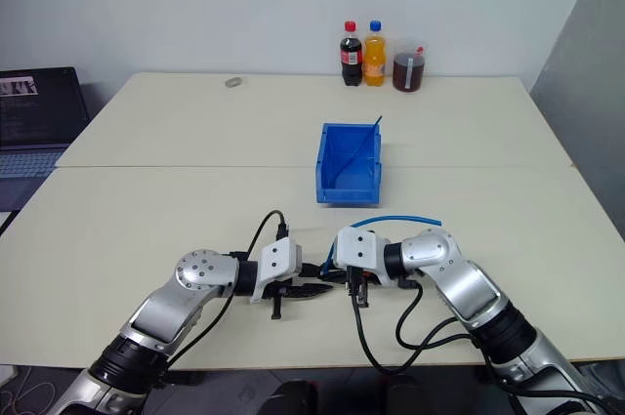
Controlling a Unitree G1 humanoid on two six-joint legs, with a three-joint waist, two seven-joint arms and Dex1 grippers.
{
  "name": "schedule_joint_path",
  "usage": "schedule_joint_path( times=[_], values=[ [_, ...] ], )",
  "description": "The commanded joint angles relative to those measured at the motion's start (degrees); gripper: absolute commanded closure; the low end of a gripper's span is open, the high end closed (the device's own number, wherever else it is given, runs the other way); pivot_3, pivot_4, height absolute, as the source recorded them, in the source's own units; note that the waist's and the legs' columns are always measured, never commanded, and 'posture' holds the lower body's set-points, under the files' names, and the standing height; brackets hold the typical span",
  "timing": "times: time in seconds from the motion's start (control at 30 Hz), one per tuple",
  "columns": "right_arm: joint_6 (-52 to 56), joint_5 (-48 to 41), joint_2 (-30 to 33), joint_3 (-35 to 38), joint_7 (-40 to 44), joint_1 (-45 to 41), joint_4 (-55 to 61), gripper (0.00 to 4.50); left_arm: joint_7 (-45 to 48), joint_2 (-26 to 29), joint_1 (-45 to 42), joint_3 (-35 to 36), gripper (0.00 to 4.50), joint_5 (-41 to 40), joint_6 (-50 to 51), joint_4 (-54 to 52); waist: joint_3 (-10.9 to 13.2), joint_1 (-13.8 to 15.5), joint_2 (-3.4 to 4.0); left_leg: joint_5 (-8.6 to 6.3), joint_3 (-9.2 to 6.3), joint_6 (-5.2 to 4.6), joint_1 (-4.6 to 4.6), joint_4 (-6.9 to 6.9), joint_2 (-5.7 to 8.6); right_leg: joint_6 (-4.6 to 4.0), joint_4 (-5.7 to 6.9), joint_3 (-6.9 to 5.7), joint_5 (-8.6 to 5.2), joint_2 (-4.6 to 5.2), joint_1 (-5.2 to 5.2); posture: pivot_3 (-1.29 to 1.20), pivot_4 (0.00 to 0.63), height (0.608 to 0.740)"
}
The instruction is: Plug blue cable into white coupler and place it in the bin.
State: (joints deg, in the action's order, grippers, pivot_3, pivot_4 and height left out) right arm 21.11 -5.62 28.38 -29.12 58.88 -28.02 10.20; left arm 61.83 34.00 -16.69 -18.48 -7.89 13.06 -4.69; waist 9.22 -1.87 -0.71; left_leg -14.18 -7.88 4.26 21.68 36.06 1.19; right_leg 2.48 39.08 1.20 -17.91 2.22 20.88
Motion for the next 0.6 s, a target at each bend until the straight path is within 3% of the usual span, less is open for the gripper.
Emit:
schedule_joint_path(
  times=[0.03, 0.2, 0.27, 0.6],
  values=[
    [3.6, 3.1, 0.6, -4.3, 1.3, 1.5, -4.0, 4.38, 0.7, -0.2, 0.8, -1.0, 3.72, -0.1, 0.5, -1.4, 0.0, 0.0, 0.0, 0.0, 0.0, 0.0, -0.07, -0.02, 0.0, 0.0, -0.02, 0.0, 0.0, 0.0, -0.08, 0.0, 0.15, 0.74],
    [3.8, 1.2, 0.6, -0.6, -0.6, 2.5, -1.2, 4.38, 0.0, 0.3, 2.1, -0.9, 3.72, 1.0, -0.5, -1.2, 0.0, 0.0, 0.0, -0.03, 0.01, -0.03, -0.63, -0.17, 0.0, 0.11, -0.11, 0.01, -0.21, 0.0, -0.6, 0.0, 0.15, 0.74],
    [3.8, 0.7, 0.9, 0.9, -1.3, 2.9, -0.2, 4.38, -0.6, 0.2, 2.4, -0.2, 3.02, 0.5, 0.2, -1.1, 0.0, 0.0, 0.0, -0.04, 0.01, -0.03, -0.7, -0.22, -0.02, 0.09, -0.11, 0.01, -0.23, 0.01, -0.65, 0.0, 0.15, 0.74],
    [7.0, -3.1, 0.9, 8.0, -3.4, 4.1, 5.0, 4.38, -5.1, -1.1, 3.5, 5.7, 0.89, -3.3, 3.9, -3.0, 0.1, 0.2, -0.04, -0.04, -0.05, -0.03, -0.66, -0.19, 0.0, 0.12, -0.1, -0.03, -0.24, 0.03, -0.65, 0.0, 0.15, 0.74]
  ],
)
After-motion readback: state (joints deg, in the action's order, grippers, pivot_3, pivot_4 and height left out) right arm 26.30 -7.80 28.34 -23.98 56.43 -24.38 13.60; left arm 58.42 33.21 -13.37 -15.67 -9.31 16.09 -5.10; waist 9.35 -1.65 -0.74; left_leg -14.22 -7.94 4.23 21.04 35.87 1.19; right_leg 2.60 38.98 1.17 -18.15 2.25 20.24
